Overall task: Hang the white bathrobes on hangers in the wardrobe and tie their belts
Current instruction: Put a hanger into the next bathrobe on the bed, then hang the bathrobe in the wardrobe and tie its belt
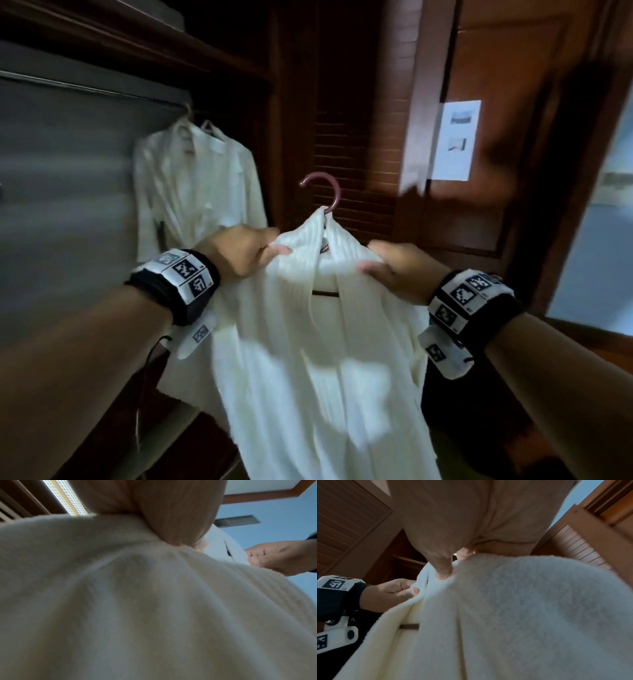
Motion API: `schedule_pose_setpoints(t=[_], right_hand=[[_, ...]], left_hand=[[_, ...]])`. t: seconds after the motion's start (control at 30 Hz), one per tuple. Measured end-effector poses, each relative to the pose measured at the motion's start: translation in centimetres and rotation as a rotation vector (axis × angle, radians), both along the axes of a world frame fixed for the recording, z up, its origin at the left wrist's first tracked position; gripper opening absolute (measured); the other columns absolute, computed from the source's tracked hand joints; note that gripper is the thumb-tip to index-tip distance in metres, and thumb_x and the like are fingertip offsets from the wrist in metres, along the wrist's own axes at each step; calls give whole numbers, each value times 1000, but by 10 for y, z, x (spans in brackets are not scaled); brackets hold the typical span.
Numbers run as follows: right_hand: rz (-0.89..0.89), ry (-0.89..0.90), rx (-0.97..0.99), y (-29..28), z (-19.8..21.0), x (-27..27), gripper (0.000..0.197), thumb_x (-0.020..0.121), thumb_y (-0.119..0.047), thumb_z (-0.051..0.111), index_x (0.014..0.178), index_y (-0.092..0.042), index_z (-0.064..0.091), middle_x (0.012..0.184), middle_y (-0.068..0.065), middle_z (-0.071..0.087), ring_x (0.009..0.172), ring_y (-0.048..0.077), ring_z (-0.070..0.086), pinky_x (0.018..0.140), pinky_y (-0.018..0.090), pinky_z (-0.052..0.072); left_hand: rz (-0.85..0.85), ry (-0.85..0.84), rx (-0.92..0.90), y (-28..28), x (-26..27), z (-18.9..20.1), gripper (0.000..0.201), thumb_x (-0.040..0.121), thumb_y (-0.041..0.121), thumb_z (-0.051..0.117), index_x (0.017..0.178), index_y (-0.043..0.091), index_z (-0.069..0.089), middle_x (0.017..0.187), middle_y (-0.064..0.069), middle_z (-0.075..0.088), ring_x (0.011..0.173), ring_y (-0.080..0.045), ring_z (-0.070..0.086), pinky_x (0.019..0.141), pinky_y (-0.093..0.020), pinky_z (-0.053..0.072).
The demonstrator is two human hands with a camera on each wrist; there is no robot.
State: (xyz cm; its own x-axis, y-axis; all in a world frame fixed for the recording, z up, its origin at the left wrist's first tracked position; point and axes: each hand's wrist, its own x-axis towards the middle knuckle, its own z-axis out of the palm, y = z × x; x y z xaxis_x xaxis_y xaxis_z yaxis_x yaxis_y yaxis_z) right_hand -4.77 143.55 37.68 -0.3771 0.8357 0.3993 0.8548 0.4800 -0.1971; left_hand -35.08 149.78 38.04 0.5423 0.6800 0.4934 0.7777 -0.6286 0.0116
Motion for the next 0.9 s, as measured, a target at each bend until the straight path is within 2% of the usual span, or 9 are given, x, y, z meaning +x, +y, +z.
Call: schedule_pose_setpoints(t=[0.1,0.23,0.3,0.33,0.43,0.5,0.57,0.67,0.9], right_hand=[[100,-22,-1,57,8,-41,33,97,-46,48,77,-20,43,68,-4,51,63,14,50,63,38,36],[248,52,-6,122,16,-84,33,94,-29,53,69,-19,33,56,-5,39,49,12,35,52,32,28],[286,60,0,156,23,-98,27,93,-25,51,71,-16,38,57,-2,42,50,14,38,51,31,28],[304,57,7,173,28,-103,24,93,-26,51,75,-14,43,59,0,47,53,16,44,52,32,31],[349,18,42,221,49,-114,25,96,-36,48,91,-13,54,74,5,60,67,22,58,61,34,42],[379,9,55,250,65,-120,28,97,-39,45,91,-13,53,77,7,60,69,23,57,62,35,43],[411,13,94,279,80,-128,27,98,-39,45,89,-14,51,76,3,57,67,20,54,59,32,38],[453,-6,152,323,101,-145,22,100,-37,44,90,-18,49,76,-4,53,66,12,51,58,29,34],[528,5,167,422,115,-205,20,100,-36,43,90,-20,49,80,-3,55,76,18,54,65,31,39]], left_hand=[[146,17,-35,14,-49,5,71,85,79,17,106,23,54,98,-8,69,91,-28,64,81,-41,51],[325,12,-1,32,-87,13,73,86,76,16,106,19,57,94,-9,68,85,-29,65,72,-34,48],[371,-1,28,49,-97,23,84,83,79,11,106,15,60,91,-8,68,81,-27,64,68,-32,48],[392,0,41,57,-101,29,84,82,79,10,103,15,60,89,-9,67,79,-28,64,68,-34,48],[508,15,57,85,-110,50,55,82,73,18,86,28,50,77,-5,60,72,-30,60,67,-35,49],[525,-29,98,107,-115,65,50,82,80,19,78,34,39,64,0,50,59,-29,51,60,-33,46],[573,-34,122,127,-118,83,45,88,72,31,76,30,37,59,4,42,57,-28,45,57,-30,37],[680,-18,115,156,-128,103,33,97,52,41,75,27,37,67,1,47,66,-30,50,60,-33,37],[872,-4,41,225,-167,117,33,98,51,40,84,22,48,86,-6,59,78,-29,55,69,-33,43]])
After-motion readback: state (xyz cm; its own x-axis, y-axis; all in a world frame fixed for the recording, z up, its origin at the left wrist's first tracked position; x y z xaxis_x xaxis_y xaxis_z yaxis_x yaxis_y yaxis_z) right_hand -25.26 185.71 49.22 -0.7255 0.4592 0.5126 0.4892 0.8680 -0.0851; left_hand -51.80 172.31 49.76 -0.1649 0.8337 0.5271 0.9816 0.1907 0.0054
